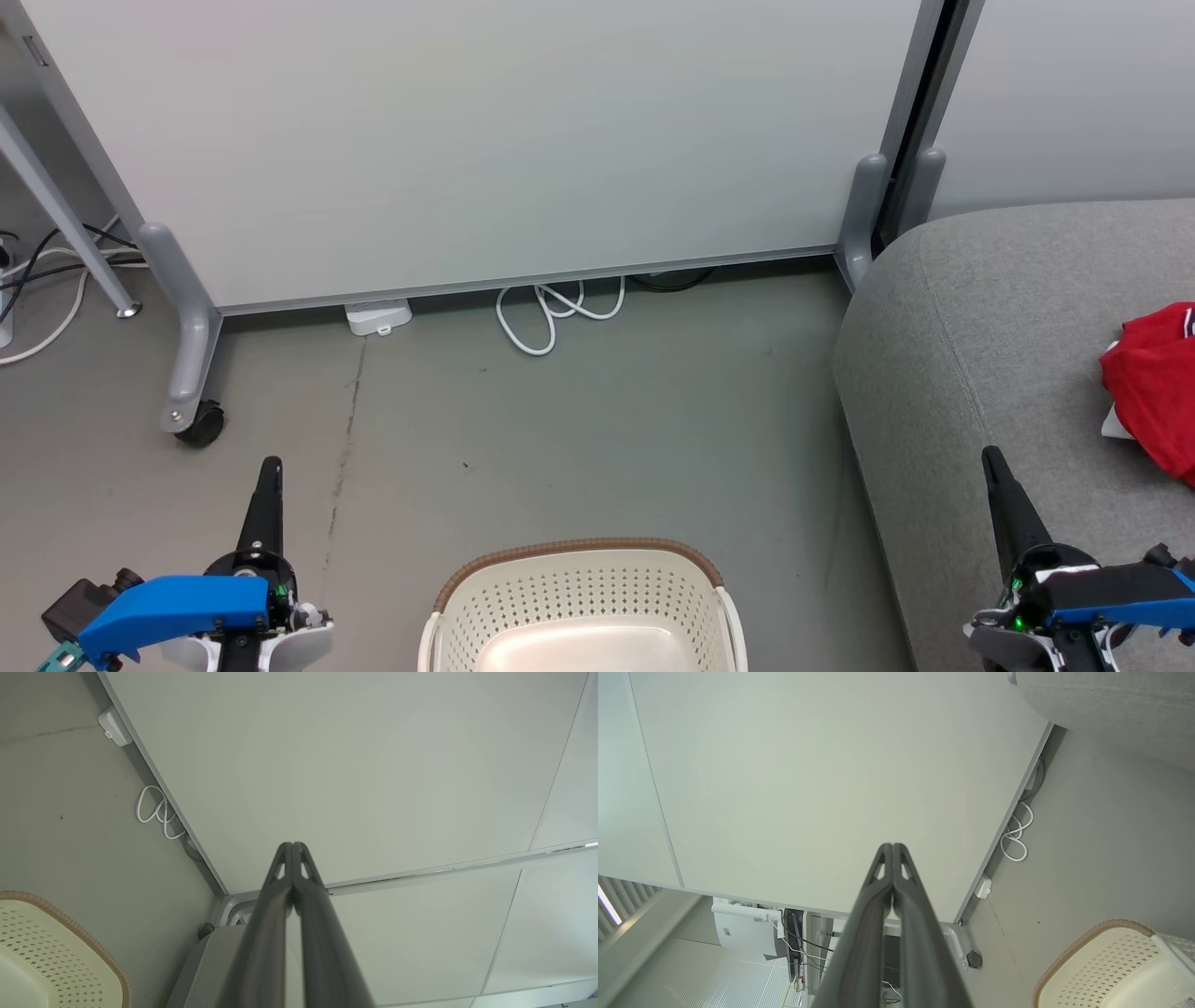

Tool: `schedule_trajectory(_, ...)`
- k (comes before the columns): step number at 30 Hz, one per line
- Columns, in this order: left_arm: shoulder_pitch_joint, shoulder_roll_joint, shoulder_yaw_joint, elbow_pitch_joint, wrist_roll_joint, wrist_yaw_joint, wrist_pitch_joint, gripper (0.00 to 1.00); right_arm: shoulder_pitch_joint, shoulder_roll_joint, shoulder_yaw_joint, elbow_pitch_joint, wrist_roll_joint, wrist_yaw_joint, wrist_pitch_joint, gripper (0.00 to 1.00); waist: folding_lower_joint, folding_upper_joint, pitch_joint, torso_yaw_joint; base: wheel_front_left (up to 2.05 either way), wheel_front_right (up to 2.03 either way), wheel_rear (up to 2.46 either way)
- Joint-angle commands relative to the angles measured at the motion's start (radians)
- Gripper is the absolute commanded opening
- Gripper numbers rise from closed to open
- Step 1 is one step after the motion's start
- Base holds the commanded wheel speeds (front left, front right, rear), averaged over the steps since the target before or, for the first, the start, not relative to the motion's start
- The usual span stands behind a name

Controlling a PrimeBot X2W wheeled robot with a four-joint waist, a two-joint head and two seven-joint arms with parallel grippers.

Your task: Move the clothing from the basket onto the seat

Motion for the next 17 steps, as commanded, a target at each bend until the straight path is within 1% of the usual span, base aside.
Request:
schedule_trajectory(1,-0.024,0.000,0.006,-0.008,-0.018,-0.002,0.007,0.00,-0.020,-0.006,-0.003,-0.002,0.021,0.001,0.005,0.00,0.0000,0.0000,0.000,-0.001,0.00,0.00,0.00)
schedule_trajectory(17,-0.036,-0.006,0.034,-0.014,-0.126,-0.002,0.041,0.00,-0.037,-0.007,-0.004,0.004,0.137,0.001,0.026,0.00,0.0000,0.0000,0.003,-0.015,0.00,0.00,0.00)
